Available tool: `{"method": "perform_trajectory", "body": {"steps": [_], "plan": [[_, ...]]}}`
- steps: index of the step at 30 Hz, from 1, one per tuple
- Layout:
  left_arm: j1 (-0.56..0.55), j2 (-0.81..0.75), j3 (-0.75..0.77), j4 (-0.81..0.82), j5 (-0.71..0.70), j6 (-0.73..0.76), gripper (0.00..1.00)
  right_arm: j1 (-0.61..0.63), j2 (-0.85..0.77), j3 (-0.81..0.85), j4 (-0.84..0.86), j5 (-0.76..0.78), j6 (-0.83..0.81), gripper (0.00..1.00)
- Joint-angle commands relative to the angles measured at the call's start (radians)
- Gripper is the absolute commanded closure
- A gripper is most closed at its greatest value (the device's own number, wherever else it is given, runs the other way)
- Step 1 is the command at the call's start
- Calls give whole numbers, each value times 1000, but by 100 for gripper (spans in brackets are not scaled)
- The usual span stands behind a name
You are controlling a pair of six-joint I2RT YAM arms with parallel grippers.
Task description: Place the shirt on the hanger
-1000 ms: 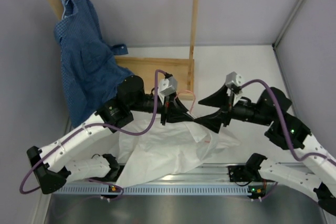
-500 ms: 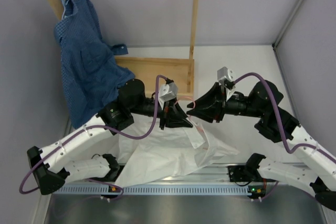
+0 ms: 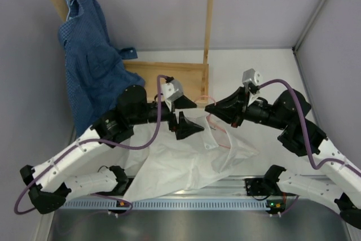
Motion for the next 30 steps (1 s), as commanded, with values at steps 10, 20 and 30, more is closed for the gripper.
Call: {"method": "perform_trajectory", "body": {"steps": [10, 20, 30], "plan": [[-1, -530, -247, -240, -1126, -173, 2, 6, -126, 117, -165, 305, -126, 100], [1, -506, -416, -152, -1014, -262, 16, 7, -146, 203, -268, 280, -138, 100], [8, -375, -381, -210, -1386, -428, 100, 6, -192, 180, -277, 415, -161, 100]]}}
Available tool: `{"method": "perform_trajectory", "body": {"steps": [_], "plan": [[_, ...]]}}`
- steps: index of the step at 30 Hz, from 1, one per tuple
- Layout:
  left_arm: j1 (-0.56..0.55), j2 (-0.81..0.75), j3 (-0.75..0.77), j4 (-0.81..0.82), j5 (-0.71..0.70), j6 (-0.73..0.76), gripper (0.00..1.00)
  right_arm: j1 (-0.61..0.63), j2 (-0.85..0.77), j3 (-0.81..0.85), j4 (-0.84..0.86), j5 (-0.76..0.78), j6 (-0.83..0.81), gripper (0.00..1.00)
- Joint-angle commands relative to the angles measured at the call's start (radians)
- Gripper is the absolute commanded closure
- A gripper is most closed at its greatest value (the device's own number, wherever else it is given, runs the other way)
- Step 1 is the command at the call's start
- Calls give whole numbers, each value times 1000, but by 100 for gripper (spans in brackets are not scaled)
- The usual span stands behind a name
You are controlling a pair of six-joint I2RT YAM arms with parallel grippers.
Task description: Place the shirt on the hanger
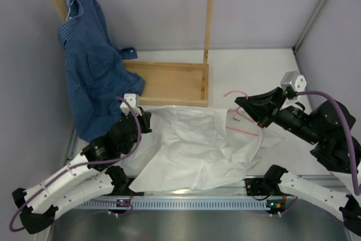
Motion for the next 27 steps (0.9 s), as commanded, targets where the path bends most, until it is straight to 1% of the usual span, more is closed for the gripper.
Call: {"method": "perform_trajectory", "body": {"steps": [1, 2, 3, 4, 5, 6, 8, 9, 12, 14, 15, 17, 20, 24, 27], "plan": [[22, 68, 76, -63, -282, -141, 100, 6, -61, 14, 26, 122, -33, 100], [34, 79, 104, -128, -316, -164, 100, 6, -73, 8, 23, 145, -36, 100], [51, 90, 113, -152, -336, -197, 100, 6, -87, 2, 19, 193, -41, 100], [92, 94, 116, -159, -321, -201, 100, 6, -108, -9, 15, 208, -42, 100], [116, 94, 115, -155, -295, -201, 100, 7, -119, -14, 11, 219, -42, 100], [136, 91, 107, -146, -239, -198, 100, 7, -127, -20, 8, 233, -44, 100], [177, 81, 99, -111, -185, -190, 100, 6, -135, -23, 5, 237, -42, 100], [182, 74, 89, -95, -147, -179, 100, 6, -127, -24, 3, 230, -42, 100], [182, 79, 92, -62, -90, -164, 100, 7, -107, -18, 5, 208, -44, 100], [182, 82, 108, -49, -7, -152, 100, 6, -80, -12, 5, 201, -44, 100], [182, 81, 115, -23, 34, -112, 100, 6, -60, -6, 8, 192, -44, 100], [182, 71, 133, 0, 129, -87, 100, 6, -40, -1, 14, 179, -42, 100], [182, 42, 151, 26, 194, -55, 100, 6, -12, -9, 48, 168, -38, 100], [182, -5, 158, 21, 196, -25, 100, 6, 25, -12, 87, 129, -28, 100], [182, -36, 138, 20, 162, -27, 100, 6, 51, -9, 117, 130, -19, 100]]}}
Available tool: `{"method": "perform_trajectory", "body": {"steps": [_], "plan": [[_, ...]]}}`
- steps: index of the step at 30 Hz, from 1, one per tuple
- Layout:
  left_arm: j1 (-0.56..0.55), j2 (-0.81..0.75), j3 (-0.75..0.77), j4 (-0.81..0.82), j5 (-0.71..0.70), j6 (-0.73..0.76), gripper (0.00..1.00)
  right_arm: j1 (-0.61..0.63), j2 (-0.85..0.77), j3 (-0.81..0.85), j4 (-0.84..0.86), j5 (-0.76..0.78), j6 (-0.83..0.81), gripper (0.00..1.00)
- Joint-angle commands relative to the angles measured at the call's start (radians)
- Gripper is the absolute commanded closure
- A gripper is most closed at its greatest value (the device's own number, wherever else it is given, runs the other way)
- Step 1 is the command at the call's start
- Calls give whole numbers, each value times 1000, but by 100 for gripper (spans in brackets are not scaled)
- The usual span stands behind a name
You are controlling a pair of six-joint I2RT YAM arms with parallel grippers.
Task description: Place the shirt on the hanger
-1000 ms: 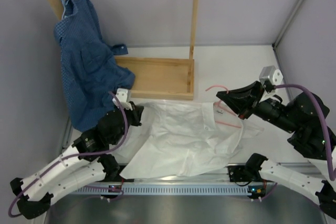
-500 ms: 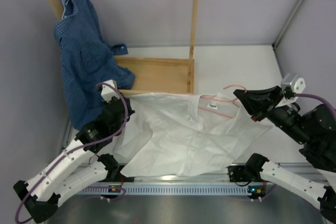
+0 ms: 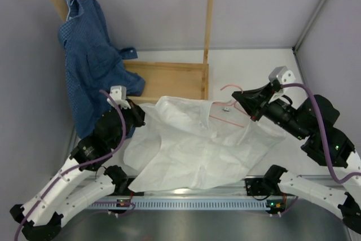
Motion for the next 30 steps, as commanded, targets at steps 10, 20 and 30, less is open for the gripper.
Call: {"method": "perform_trajectory", "body": {"steps": [10, 20, 30], "plan": [[5, -13, 57, -146, -238, -48, 2, 7, -12, 13, 191, 33, 22, 100], [5, -22, 266, 18, 255, 249, 2, 6, 14, 12, 95, 18, 16, 100], [-99, 389, 470, 6, 1107, 573, 9, 6, 0, 58, -106, -254, -4, 100]]}}
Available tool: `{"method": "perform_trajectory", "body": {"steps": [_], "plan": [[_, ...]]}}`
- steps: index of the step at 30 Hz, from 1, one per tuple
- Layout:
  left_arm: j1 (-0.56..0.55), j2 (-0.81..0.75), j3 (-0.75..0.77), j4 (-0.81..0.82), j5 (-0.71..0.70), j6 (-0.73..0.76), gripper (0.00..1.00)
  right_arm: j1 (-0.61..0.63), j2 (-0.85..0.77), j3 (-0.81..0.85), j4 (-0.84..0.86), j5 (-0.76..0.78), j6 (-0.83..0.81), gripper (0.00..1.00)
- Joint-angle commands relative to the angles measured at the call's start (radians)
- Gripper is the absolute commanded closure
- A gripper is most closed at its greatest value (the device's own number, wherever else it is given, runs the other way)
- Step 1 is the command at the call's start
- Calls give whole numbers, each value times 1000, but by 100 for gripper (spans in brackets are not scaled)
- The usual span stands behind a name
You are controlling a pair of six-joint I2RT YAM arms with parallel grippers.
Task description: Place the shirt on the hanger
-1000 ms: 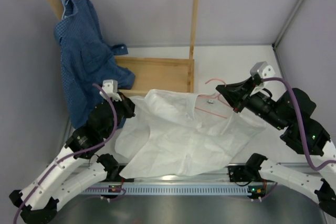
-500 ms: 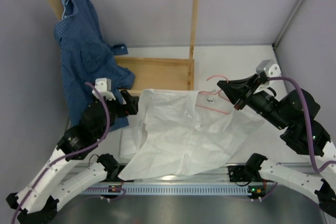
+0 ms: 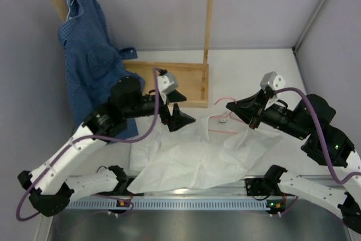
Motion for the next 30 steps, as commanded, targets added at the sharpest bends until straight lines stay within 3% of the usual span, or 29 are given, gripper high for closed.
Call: {"method": "perform_trajectory", "body": {"steps": [1, 3, 8, 14, 20, 23, 24, 25, 30], "plan": [[-89, 51, 19, -5, 255, 201, 7, 6, -17, 53, -79, -105, -8, 100], [-105, 53, 23, -5, 174, 244, 5, 6, -25, 54, -96, -116, -12, 100], [-111, 88, 23, -5, 253, 295, 7, 6, -45, 40, -102, -162, -9, 100], [-152, 151, -2, 17, 251, 255, 15, 6, -46, 31, -67, -163, 14, 100], [-214, 159, -91, 161, 202, 212, 19, 7, -43, 42, -51, -168, 20, 100], [-214, 151, -120, 233, 210, 185, 29, 7, -48, 40, -45, -165, 26, 100], [-214, 154, -123, 245, 207, 180, 39, 6, -51, 39, -36, -166, 32, 100], [-214, 157, -122, 245, 202, 178, 42, 6, -52, 37, -30, -169, 34, 100], [-215, 192, -108, 247, 191, 168, 42, 6, -55, 25, 7, -200, 57, 100]]}}
